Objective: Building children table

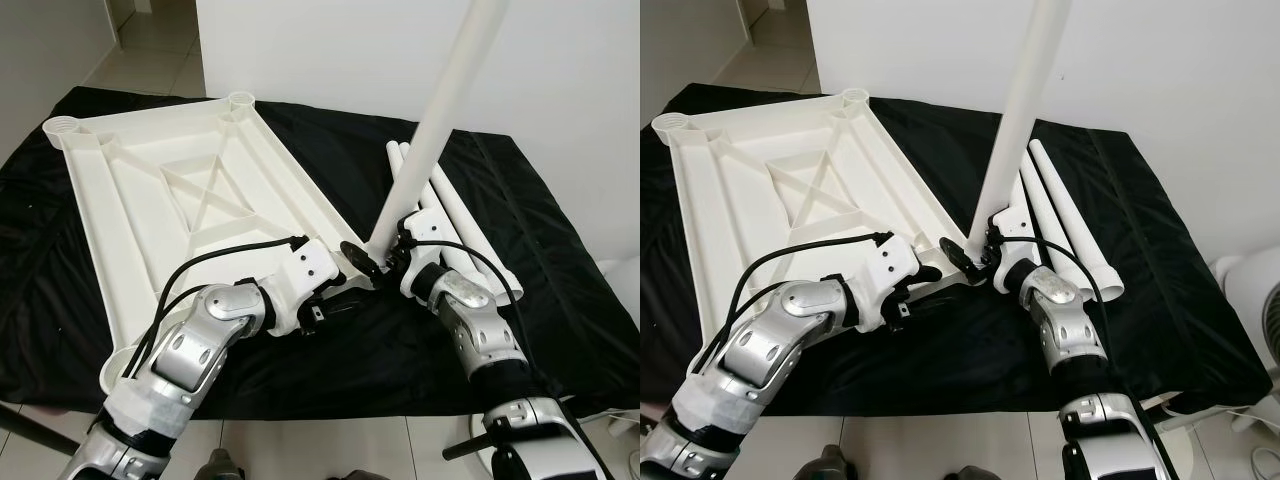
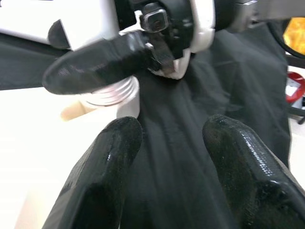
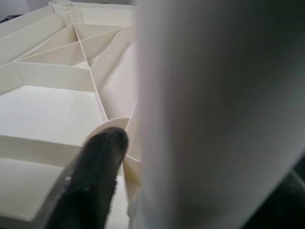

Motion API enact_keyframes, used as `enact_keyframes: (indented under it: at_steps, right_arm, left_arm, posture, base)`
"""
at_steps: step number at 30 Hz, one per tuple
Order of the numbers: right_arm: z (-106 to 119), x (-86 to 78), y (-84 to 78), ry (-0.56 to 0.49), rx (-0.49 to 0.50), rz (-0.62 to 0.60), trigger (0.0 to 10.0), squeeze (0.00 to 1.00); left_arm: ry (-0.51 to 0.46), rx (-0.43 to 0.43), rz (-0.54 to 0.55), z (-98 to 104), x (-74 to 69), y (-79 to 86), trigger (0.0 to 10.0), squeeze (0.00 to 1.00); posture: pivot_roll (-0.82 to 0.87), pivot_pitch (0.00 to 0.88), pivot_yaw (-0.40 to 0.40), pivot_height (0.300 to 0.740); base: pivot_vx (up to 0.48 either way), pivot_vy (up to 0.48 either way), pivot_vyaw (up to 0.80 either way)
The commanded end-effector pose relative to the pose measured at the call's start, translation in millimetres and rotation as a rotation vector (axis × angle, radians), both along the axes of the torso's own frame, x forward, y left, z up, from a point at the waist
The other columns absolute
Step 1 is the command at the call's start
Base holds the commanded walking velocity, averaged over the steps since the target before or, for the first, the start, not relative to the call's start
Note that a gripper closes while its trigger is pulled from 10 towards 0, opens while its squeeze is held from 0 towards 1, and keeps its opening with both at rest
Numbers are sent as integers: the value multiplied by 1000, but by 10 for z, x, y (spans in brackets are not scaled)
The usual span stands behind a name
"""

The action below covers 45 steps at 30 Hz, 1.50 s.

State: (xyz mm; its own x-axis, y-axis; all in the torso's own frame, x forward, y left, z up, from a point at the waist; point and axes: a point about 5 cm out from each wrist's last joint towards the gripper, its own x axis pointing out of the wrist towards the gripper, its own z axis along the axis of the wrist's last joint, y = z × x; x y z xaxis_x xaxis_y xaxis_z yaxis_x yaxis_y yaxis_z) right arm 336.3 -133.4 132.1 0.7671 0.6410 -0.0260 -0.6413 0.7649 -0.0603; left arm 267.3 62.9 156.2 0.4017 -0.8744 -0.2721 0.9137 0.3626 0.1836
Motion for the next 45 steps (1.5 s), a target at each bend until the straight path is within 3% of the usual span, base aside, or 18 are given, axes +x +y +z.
enact_keyframes:
  at_steps: [1, 9, 10, 12, 13, 17, 23, 26, 29, 31, 33, 36, 39, 40, 41, 45]
  right_arm:
    - [-63, -12, 22, 27, -12, 32, 0, 0]
    - [-178, -41, -58, 62, 5, 38, 0, 0]
    - [-205, -48, -82, 68, 10, 9, 1608, 0]
    - [-222, -52, -97, 71, 13, -13, 1608, 0]
    - [-238, -48, -107, 77, 23, -32, 10000, 0]
    - [-263, -40, -124, 87, 33, -81, 10000, 0]
    - [-218, -16, -53, 60, 45, -297, 10000, 0]
    - [-213, -10, -35, 64, 46, -322, 10000, 0]
    - [-170, 6, 46, 83, 91, -431, 10000, 0]
    - [-170, 6, 46, 83, 91, -431, 10000, 0]
    - [-111, -22, 153, 86, 142, -550, 10000, 0]
    - [-91, -45, 203, 80, 148, -592, 10000, 0]
    - [-72, -105, 419, 93, 202, -697, 10000, 0]
    - [-72, -105, 419, 93, 202, -697, 10000, 0]
    - [-41, -140, 569, 92, 222, -655, 10000, 0]
    - [-1, -155, 610, 77, 225, -628, 10000, 0]
  left_arm:
    - [15, -5, -29, -2, -36, -13, 10000, 0]
    - [21, -4, -19, -17, -51, -12, 10000, 0]
    - [22, -5, -21, -18, -50, -18, 10000, 0]
    - [23, -6, -23, -19, -50, -23, 10000, 0]
    - [23, -5, -24, -18, -49, -24, 10000, 0]
    - [22, -4, -25, -16, -46, -25, 10000, 0]
    - [24, -5, -34, -9, -55, -39, 10000, 0]
    - [24, -5, -35, -7, -56, -39, 10000, 0]
    - [24, -5, -40, -8, -54, -43, 10000, 0]
    - [24, -5, -40, -8, -54, -43, 10000, 0]
    - [24, -5, -42, -8, -51, -47, 10000, 0]
    - [25, -6, -42, -9, -52, -49, 10000, 0]
    - [29, -10, -41, -16, -66, -65, 10000, 0]
    - [29, -10, -41, -16, -66, -65, 10000, 0]
    - [31, -15, -41, -12, -72, -73, 10000, 0]
    - [32, -15, -41, -13, -73, -71, 10000, 0]
  posture:
    - [119, 0, -117, 740]
    - [114, 0, -117, 740]
    - [111, 0, -117, 740]
    - [111, 0, -117, 740]
    - [107, 0, -114, 740]
    - [103, 0, -113, 740]
    - [92, 0, -104, 740]
    - [92, 0, -104, 740]
    - [89, 0, -101, 740]
    - [89, 0, -101, 740]
    - [87, 0, -103, 740]
    - [86, 2, -106, 740]
    - [89, 5, -107, 740]
    - [89, 5, -107, 740]
    - [89, 5, -109, 740]
    - [89, 5, -109, 740]
  base:
    - [0, 0, 0]
    - [0, 0, 0]
    - [0, 0, 0]
    - [0, 0, 0]
    - [0, 0, 0]
    - [0, 0, 0]
    - [0, 0, 0]
    - [0, 0, 0]
    - [0, 0, 0]
    - [0, 0, 0]
    - [0, 0, 0]
    - [0, 0, 0]
    - [0, 0, 0]
    - [0, 0, 0]
    - [0, 0, 0]
    - [0, 0, 0]
